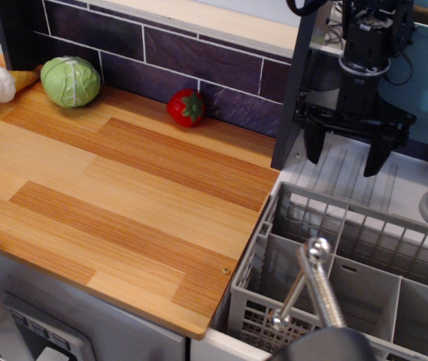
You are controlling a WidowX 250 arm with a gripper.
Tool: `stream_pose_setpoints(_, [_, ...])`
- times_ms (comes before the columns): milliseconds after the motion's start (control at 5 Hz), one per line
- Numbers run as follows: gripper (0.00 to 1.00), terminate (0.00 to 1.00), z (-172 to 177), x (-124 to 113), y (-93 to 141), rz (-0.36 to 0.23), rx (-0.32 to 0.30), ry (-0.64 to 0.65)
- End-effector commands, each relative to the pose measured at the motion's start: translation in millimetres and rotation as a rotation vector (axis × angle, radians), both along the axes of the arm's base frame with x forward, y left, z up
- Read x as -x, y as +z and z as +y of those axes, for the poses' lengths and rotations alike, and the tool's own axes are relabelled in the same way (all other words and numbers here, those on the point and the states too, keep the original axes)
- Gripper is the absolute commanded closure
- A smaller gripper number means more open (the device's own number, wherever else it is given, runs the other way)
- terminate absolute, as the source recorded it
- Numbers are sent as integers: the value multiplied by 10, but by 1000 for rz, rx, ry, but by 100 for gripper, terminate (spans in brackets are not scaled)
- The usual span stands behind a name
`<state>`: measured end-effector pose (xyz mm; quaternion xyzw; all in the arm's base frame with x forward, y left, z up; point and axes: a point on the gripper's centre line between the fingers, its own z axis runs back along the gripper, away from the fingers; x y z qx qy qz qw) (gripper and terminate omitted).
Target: Move drying rack out of sink
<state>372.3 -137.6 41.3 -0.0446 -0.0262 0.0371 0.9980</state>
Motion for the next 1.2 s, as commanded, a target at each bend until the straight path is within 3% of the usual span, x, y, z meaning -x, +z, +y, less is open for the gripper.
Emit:
stream_pose_setpoints(0, [0, 0, 0, 0, 0, 0, 0, 0])
stream_pose_setpoints(200, [0, 0, 14, 111, 159, 14, 69, -20])
stream_pose_setpoints(600, [0, 0, -88, 513, 212, -8, 90, -95])
stream_pose_setpoints(1000, [0, 0, -315, 533, -94, 3, 100, -47])
